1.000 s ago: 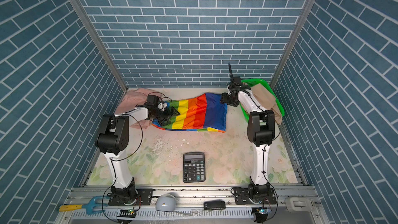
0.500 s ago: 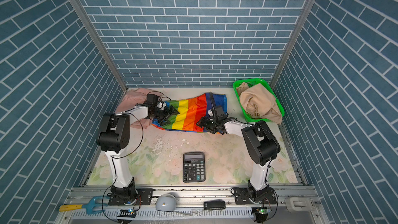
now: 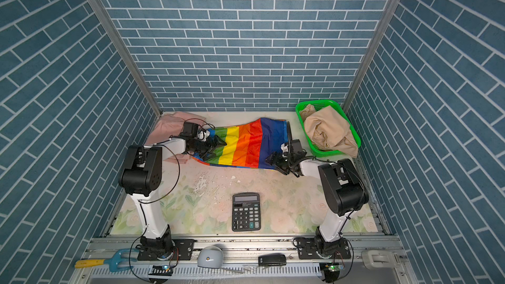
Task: Fold and stack the shorts
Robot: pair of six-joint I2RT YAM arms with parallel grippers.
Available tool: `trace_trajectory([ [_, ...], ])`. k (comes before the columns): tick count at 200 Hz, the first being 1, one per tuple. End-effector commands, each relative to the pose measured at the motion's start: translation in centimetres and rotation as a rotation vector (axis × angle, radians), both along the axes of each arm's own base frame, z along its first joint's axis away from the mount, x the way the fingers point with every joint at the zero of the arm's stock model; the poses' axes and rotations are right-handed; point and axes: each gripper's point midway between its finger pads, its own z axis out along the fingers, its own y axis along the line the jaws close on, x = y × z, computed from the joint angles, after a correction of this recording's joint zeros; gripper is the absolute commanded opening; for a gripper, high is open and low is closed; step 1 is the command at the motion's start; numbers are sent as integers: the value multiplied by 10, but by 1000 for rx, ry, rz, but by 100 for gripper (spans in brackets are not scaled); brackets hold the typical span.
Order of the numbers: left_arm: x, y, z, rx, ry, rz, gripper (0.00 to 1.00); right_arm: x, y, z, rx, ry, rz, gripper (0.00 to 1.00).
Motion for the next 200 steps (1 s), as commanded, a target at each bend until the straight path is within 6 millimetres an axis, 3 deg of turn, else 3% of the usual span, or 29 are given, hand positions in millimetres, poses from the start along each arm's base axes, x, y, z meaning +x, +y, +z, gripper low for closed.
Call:
trace_trajectory([
  [1,-28,3,-18,82,95,-7,100,-11,-28,1,-133,-4,59,78],
  [20,-15,11,31,178,-27,-42,100,-5,-35,27,-220,-69,115,79],
  [40,-6,44,65,405,-121,-69,100,6,-39,49,-285,-118,143,86],
  [57,-6,79,63,553,-69,-67,100,20,-37,58,-319,-125,177,87],
  [74,-11,112,49,665,14,-59,100,34,-33,56,-337,-108,205,88],
  [95,-12,132,35,733,50,-38,100,49,-27,51,-340,-100,221,89],
  [115,-8,132,23,738,66,-52,100,56,-23,48,-335,-96,237,89],
  [162,8,108,-8,625,90,-116,100,52,-27,39,-340,-79,249,89],
  [200,16,91,-16,606,97,-160,100,48,-35,34,-330,-66,235,89],
])
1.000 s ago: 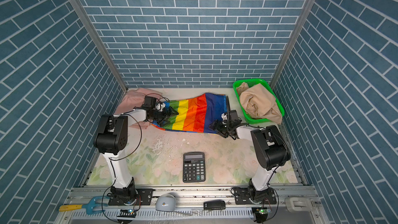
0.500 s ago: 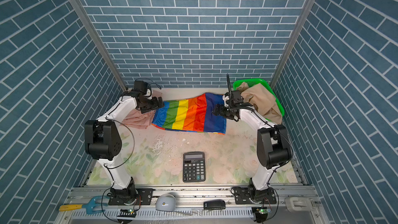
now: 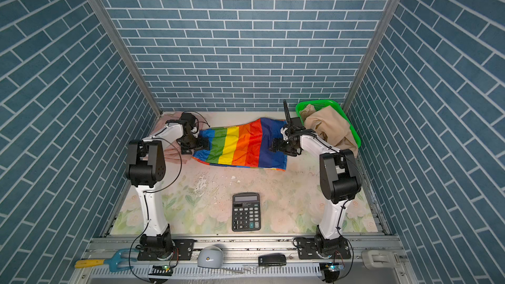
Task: Fold and stack the shorts
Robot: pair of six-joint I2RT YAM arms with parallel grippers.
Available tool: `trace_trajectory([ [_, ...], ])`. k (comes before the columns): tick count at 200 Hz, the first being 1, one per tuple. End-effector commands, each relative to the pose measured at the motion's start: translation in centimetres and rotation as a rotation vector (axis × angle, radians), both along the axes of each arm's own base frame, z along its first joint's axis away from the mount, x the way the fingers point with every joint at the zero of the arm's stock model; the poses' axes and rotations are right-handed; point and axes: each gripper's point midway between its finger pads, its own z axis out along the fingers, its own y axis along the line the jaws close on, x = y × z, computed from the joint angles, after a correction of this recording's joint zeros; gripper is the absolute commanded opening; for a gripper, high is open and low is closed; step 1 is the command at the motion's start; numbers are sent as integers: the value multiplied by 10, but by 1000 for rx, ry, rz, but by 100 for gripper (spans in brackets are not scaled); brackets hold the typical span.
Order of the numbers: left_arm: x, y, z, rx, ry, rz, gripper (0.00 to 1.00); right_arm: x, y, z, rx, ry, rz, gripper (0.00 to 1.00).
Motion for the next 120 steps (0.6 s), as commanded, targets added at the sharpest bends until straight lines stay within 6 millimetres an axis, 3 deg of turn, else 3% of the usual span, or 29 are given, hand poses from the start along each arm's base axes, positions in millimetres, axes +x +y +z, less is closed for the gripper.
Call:
trace_trajectory([
  [1,4,-14,4,-27,5,-40,100,-7,-8,0,-6,2,17,89],
  [64,16,-14,-17,-12,37,-52,99,-8,-16,-4,4,19,-3,89],
  [120,21,-36,-26,-30,17,-120,84,-6,-15,-7,12,28,-5,89],
])
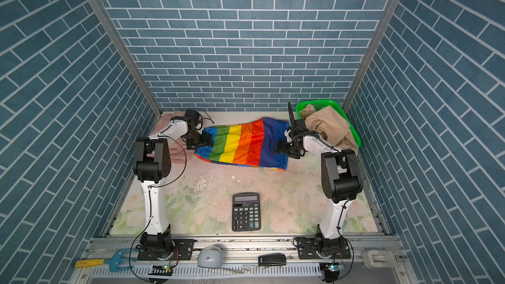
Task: Fold and stack the shorts
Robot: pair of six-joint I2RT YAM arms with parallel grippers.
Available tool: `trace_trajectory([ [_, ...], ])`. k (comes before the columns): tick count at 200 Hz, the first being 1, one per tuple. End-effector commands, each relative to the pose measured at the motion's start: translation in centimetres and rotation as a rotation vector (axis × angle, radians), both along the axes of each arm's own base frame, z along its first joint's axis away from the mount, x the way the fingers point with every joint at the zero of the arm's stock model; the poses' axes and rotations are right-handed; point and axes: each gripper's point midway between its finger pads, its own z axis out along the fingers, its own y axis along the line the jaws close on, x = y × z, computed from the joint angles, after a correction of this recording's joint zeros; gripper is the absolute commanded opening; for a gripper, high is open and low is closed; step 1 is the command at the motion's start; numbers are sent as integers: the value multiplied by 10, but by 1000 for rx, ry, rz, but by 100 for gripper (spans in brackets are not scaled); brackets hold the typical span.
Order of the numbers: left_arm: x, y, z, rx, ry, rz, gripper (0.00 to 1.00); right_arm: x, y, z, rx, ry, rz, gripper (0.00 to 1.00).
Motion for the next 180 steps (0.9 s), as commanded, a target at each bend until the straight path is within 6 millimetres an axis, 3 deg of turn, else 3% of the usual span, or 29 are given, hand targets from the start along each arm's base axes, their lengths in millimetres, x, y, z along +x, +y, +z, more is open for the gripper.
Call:
trace_trajectory([
  [1,-6,-21,-22,-11,37,-73,83,-2,1,4,12,-8,25,89],
  [35,-12,-33,-31,20,56,-142,54,-1,1,4,14,-11,27,89],
  [60,-15,-38,-30,36,57,-175,24,-2,1,5,14,-12,28,89],
  [99,-18,-37,-13,54,39,-181,0,-2,0,6,10,-15,27,89],
  [153,-32,-19,46,145,32,-170,0,3,3,20,33,-34,5,90],
  [180,-42,-11,78,179,12,-144,0,10,24,37,100,-48,-27,90],
])
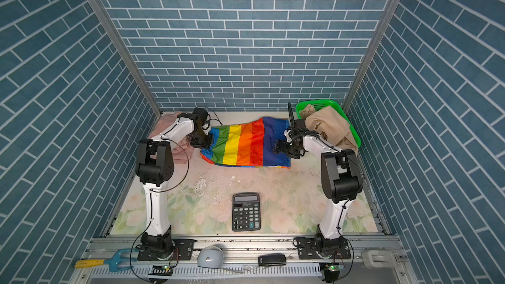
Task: Fold and stack the shorts
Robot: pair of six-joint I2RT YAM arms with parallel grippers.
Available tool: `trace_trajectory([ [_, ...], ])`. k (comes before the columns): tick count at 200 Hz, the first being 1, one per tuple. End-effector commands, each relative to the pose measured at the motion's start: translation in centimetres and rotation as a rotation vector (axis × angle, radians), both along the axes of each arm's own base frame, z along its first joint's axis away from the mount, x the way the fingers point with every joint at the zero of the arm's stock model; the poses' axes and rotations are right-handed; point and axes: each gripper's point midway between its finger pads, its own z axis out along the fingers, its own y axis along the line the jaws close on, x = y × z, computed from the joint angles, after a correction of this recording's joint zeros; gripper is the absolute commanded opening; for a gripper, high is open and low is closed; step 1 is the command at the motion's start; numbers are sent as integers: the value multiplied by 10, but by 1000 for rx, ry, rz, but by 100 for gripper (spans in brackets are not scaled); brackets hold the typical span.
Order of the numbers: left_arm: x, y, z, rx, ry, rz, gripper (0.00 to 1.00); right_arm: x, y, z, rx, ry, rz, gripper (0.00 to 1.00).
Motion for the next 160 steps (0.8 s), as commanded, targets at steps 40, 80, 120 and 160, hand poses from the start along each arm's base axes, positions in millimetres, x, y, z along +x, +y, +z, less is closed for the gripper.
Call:
trace_trajectory([
  [40,-18,-8,68,7,-59,8,0,28,110,76,381,-129,-43,91],
  [80,-16,-22,73,-1,-67,-10,0,49,191,103,643,-125,-46,93],
  [120,-15,-23,77,5,-80,-19,0,80,227,85,747,-73,-104,93],
  [160,-14,-25,80,-6,-88,-32,0,112,243,51,757,-69,-138,93],
])
